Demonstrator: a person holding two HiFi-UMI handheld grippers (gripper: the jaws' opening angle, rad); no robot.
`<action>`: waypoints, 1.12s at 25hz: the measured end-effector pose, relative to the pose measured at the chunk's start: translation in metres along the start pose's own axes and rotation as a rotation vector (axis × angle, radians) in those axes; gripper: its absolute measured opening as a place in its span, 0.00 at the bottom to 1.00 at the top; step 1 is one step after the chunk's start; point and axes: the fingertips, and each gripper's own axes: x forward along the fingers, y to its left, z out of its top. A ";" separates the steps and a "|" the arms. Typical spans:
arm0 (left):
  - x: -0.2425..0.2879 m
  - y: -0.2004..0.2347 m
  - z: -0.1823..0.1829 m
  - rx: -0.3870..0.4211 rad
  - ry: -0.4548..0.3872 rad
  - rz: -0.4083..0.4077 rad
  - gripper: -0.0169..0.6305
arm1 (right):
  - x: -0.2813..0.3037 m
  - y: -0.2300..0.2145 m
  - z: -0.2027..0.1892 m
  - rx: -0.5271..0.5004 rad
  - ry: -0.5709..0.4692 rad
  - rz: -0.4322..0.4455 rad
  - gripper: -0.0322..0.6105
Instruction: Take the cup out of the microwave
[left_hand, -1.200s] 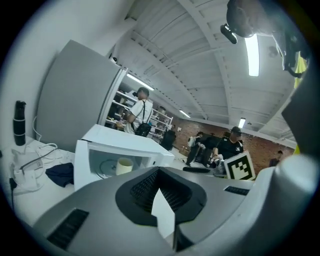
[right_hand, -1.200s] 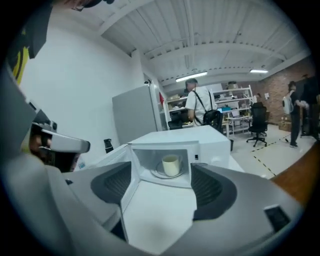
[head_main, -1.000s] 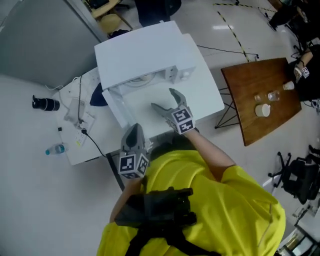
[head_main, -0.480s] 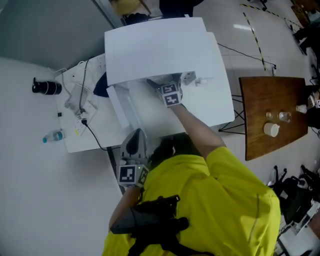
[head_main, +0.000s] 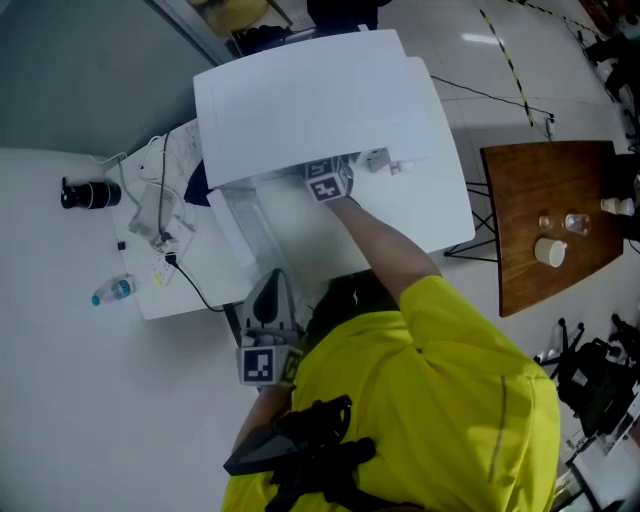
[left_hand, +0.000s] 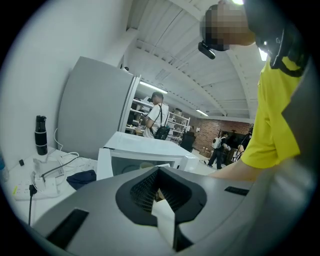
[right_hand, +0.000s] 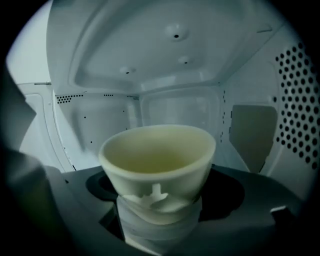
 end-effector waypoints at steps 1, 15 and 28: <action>0.001 0.002 0.000 -0.007 0.002 0.003 0.03 | -0.002 0.001 -0.003 -0.003 0.004 -0.002 0.77; 0.032 -0.029 -0.001 0.008 0.059 -0.125 0.03 | -0.219 0.056 -0.090 0.005 0.012 0.145 0.77; 0.069 -0.085 -0.034 0.081 0.182 -0.274 0.03 | -0.234 -0.231 -0.167 0.129 0.054 -0.281 0.77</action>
